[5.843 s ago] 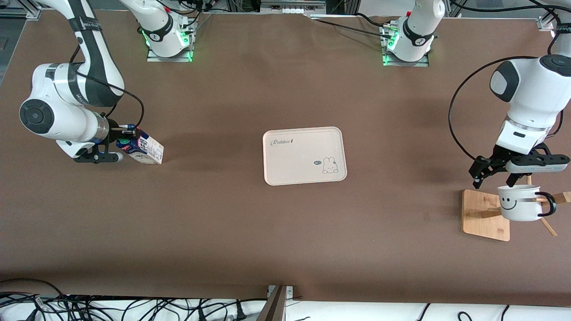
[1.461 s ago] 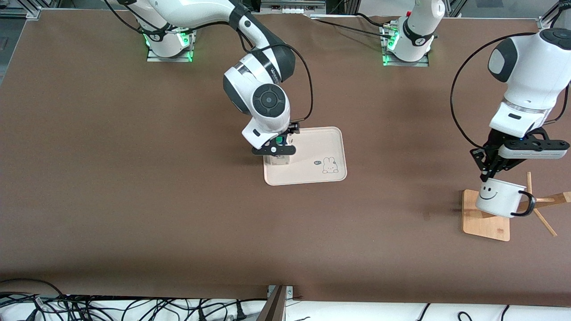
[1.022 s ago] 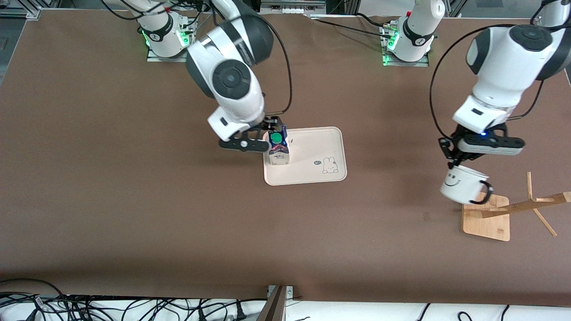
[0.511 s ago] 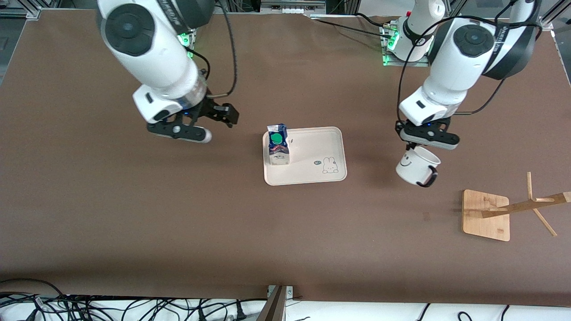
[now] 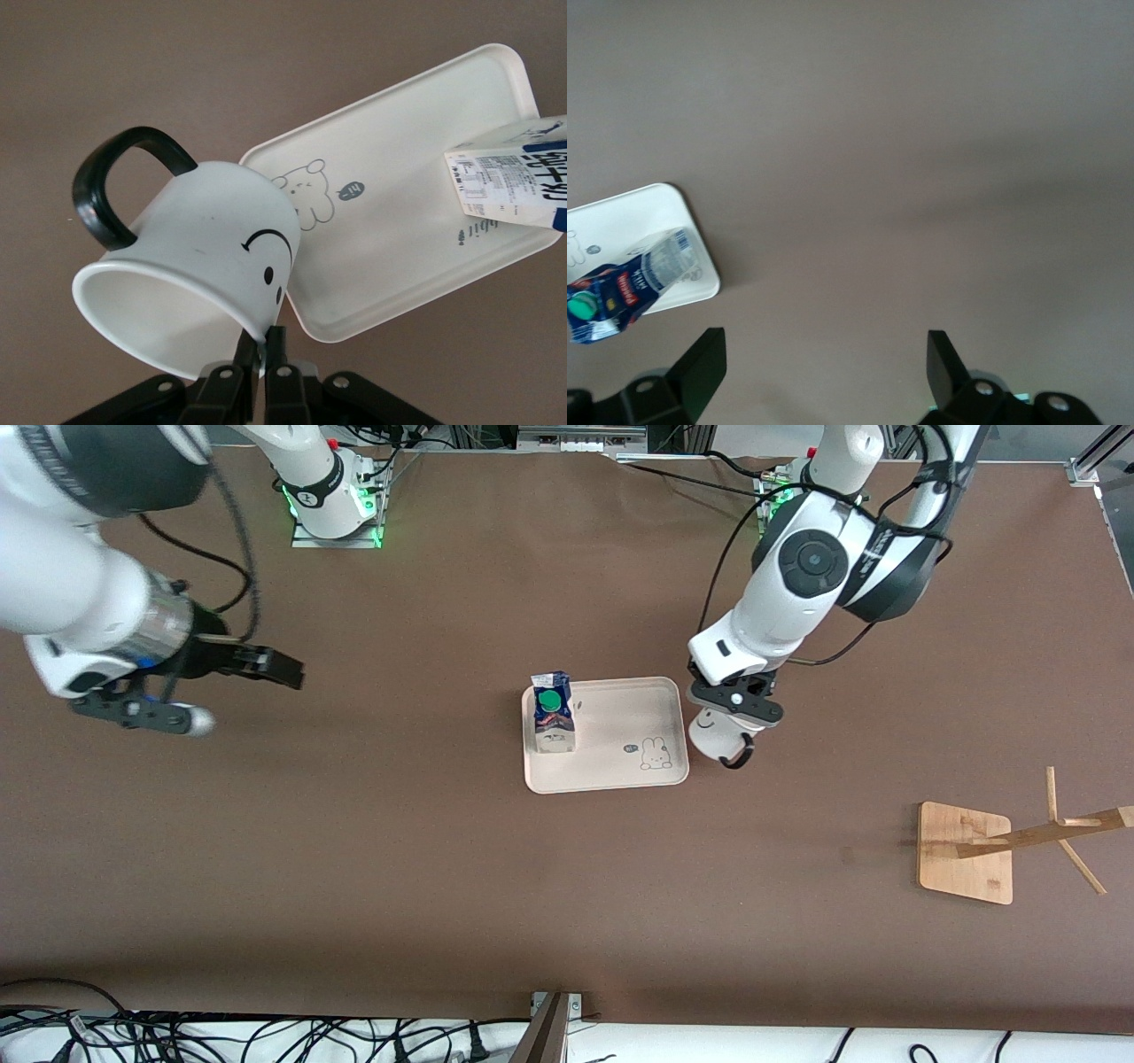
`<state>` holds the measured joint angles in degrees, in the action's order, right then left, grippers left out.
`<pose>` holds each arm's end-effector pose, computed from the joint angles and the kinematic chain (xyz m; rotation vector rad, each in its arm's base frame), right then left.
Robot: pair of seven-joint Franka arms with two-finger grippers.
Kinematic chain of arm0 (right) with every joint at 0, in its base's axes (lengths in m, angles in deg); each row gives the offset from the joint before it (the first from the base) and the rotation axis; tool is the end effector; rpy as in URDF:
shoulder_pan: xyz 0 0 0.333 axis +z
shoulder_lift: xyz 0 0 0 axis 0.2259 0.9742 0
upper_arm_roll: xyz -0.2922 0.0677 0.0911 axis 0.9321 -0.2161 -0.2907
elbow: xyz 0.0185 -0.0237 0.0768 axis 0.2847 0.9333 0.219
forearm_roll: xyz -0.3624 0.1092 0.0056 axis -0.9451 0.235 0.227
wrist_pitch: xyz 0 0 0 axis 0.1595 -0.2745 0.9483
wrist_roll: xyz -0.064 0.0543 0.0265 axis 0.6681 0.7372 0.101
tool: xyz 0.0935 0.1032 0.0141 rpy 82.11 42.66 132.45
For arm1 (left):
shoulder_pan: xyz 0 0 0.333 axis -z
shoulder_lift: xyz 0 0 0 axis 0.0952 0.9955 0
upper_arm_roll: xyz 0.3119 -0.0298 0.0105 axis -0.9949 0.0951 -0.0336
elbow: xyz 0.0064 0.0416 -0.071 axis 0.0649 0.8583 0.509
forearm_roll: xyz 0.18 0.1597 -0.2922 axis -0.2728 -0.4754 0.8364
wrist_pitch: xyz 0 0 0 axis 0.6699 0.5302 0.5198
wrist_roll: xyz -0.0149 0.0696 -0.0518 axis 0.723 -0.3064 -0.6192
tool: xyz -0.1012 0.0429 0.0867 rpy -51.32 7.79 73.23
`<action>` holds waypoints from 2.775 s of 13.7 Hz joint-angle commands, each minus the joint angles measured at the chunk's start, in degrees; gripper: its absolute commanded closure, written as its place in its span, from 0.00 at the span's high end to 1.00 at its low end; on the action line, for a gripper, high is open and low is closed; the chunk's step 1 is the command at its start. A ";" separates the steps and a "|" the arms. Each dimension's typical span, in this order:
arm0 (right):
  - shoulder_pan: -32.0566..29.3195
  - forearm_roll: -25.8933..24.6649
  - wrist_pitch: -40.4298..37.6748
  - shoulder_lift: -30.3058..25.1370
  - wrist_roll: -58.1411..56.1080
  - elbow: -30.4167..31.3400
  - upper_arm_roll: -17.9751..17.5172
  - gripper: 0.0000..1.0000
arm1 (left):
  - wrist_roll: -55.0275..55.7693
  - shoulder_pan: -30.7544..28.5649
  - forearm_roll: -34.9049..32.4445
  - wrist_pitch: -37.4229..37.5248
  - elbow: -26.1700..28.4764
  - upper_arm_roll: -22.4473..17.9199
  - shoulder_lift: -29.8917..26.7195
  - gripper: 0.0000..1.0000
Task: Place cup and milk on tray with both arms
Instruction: 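Lower the mug onto the tray beside the carton with the left gripper, then open the left gripper and withdraw it from the mug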
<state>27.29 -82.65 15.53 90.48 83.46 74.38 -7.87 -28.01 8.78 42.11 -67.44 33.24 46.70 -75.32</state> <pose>0.5938 0.1208 0.5539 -3.0572 0.3520 0.2501 0.5054 -0.2932 0.3412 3.0269 -0.4896 -0.0818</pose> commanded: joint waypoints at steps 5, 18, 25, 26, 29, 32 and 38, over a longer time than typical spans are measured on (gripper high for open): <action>-7.90 0.48 -0.54 -4.11 -2.69 2.45 -0.88 1.00 | 11.02 8.17 1.14 6.26 -11.62 -0.53 12.20 0.00; -17.65 -8.49 3.59 -12.02 -20.63 12.46 -7.38 1.00 | 12.17 10.19 2.10 6.53 -11.97 -3.07 16.68 0.19; -22.32 -9.28 1.39 -11.14 -20.72 12.38 -10.90 1.00 | 11.91 10.99 5.18 7.84 -14.69 -6.85 15.72 0.96; -22.23 -9.80 1.39 -10.97 -20.81 12.38 -10.99 1.00 | 10.95 10.90 4.92 8.98 -14.43 -7.82 13.89 1.00; -21.97 -9.99 1.57 -10.88 -20.72 12.29 -11.17 1.00 | 10.94 8.63 5.01 12.93 -14.43 -10.45 8.17 1.00; -22.05 -10.60 2.00 -10.70 -20.72 12.29 -11.17 1.00 | 10.76 1.60 4.83 15.39 -13.82 -10.64 1.76 1.00; -21.97 -13.15 4.37 -10.08 -20.72 12.29 -11.25 1.00 | -1.80 -11.58 1.77 21.81 -8.63 -10.73 -12.13 1.00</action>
<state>6.31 -94.82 18.79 80.71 63.77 86.24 -18.08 -26.59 0.26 45.72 -46.07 20.11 35.54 -82.42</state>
